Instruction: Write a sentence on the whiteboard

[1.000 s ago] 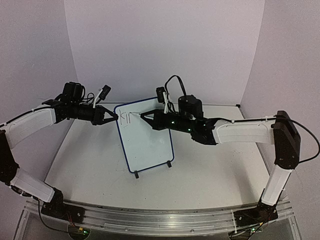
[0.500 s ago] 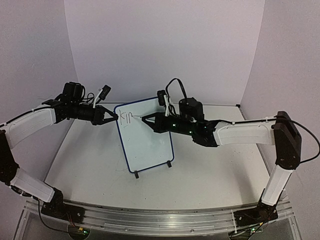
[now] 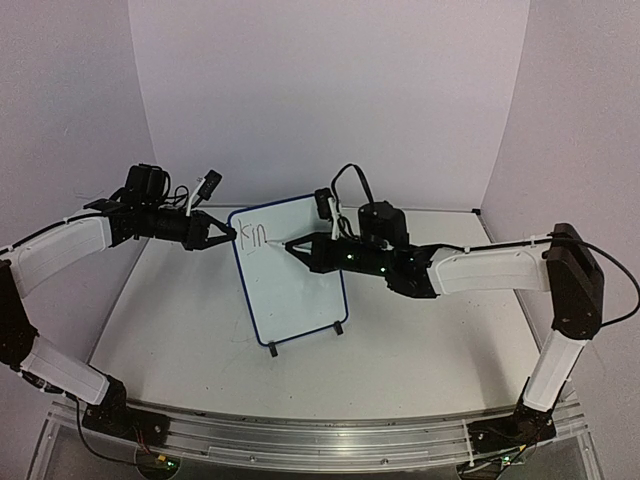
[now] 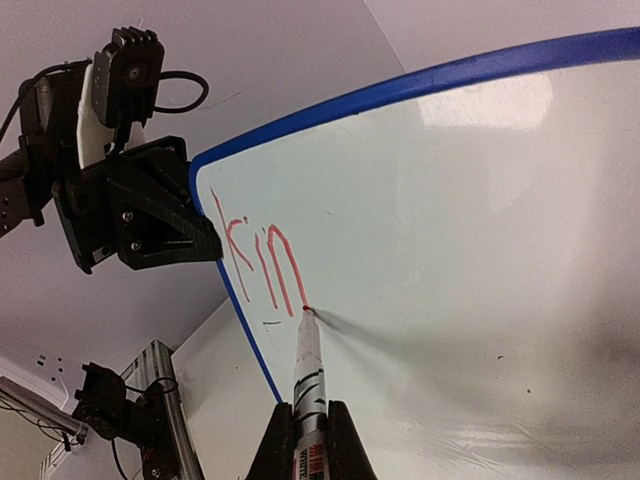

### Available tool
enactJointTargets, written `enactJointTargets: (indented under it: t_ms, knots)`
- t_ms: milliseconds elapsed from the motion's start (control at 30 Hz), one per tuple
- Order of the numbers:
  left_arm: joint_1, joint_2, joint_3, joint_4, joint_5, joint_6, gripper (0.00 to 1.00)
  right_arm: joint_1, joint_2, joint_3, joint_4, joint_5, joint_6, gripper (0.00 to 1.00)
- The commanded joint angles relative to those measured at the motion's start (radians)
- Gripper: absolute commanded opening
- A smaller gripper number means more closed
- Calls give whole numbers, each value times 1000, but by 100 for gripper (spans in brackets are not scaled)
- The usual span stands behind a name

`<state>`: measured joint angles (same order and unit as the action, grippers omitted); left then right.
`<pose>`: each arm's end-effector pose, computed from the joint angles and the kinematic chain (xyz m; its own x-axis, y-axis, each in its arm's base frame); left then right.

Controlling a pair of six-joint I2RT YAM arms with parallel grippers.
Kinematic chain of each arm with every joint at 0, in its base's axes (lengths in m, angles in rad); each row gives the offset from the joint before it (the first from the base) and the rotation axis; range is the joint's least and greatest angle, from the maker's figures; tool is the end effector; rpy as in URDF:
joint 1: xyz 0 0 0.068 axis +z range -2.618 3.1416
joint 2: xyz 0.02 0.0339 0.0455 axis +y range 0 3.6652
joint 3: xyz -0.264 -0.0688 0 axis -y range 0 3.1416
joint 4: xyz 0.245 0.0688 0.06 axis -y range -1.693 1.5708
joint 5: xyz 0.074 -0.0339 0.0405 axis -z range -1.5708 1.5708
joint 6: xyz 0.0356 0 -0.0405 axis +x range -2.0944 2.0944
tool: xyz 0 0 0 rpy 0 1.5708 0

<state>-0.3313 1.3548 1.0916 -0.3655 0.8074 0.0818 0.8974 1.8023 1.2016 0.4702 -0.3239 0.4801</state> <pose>0.2709 -0.1204 0.3076 -0.4907 0.2285 -0.8408 0.8203 0.4465 -0.3574 0.2552 0.3381 0.2675 -0.5051 0.0689 -0.8603 -0.7943 0.3526 0.4947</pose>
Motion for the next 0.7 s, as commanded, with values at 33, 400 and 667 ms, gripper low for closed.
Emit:
enactJointTargets:
  t_ms: [33, 400, 667]
  knots:
    - [-20, -14, 4, -58, -42, 63, 0, -8, -41, -10, -19, 13, 4, 0]
    - [-20, -18, 2, -58, -40, 63, 0, -10, -178, -54, -47, -36, -28, 0]
    - [-21, -20, 2, -59, -38, 62, 0, -57, -160, -44, -50, -146, -31, 0]
